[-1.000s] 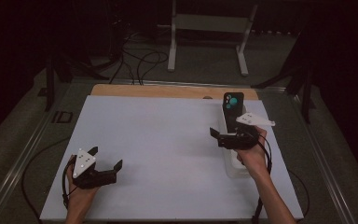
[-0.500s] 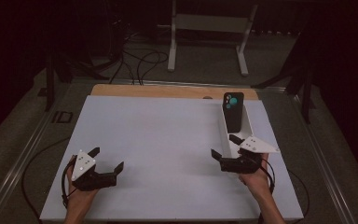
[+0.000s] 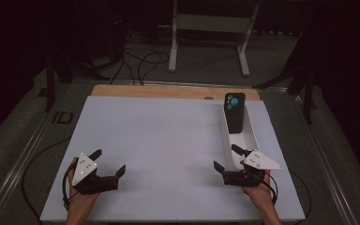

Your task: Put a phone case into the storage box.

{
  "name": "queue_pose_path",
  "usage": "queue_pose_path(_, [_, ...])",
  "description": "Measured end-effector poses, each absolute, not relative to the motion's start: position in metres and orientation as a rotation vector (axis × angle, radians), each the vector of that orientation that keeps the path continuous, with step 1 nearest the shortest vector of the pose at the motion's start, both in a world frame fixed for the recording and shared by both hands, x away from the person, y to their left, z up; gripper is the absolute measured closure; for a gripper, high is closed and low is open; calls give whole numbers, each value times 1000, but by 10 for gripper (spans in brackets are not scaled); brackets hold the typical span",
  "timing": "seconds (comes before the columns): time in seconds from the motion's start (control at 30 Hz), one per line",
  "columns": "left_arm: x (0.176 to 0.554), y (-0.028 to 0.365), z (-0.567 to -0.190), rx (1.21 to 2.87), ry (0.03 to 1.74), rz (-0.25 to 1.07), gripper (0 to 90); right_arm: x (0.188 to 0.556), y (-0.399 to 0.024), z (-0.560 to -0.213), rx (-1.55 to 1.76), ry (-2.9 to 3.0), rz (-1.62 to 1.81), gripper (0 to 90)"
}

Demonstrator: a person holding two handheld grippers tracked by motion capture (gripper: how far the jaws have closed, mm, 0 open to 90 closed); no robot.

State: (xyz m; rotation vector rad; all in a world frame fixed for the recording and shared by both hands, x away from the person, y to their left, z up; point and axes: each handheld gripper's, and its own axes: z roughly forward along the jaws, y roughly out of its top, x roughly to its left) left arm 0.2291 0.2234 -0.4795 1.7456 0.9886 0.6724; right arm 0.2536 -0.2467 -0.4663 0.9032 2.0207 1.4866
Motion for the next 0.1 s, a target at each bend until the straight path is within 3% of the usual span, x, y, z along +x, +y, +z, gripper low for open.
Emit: queue_pose_path(0.1, [229, 222, -480, 1755, 985, 670, 5, 253, -247, -468, 892, 2019, 1486, 96])
